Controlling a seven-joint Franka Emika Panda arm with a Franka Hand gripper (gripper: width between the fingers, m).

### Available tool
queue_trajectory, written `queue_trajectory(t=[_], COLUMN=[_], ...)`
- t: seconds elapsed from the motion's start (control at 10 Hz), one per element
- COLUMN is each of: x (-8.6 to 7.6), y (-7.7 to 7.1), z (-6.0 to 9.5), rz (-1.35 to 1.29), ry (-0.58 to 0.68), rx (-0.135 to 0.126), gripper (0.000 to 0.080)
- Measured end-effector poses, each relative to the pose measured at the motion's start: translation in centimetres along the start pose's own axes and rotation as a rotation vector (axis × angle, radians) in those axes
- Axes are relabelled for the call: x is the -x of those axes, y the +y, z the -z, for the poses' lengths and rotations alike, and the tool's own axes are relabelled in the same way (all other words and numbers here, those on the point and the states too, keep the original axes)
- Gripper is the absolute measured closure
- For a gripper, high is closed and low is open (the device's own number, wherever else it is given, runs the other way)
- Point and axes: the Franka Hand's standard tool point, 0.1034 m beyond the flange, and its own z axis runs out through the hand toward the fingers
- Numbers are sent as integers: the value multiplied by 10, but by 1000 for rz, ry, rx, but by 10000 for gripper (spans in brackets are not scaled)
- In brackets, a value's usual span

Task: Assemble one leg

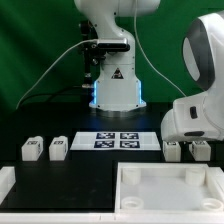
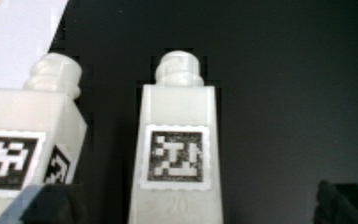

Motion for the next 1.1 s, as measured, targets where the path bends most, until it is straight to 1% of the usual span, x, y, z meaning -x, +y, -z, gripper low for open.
queue_trajectory(t=[0.2, 0.4, 0.6, 0.8, 0.9, 1.0, 1.1], x=[0, 0, -3, -3, -3, -3, -3], y=[0, -5, -3, -4, -4, -4, -4], z=[-3, -15, -27, -29, -29, -29, -29], rz=[2, 10, 7, 9, 9, 9, 9], ry=[-4, -29, -44, -48, -48, -48, -48], rx=[5, 17, 17, 18, 18, 18, 18], gripper=[151, 151, 151, 151, 176, 176, 352])
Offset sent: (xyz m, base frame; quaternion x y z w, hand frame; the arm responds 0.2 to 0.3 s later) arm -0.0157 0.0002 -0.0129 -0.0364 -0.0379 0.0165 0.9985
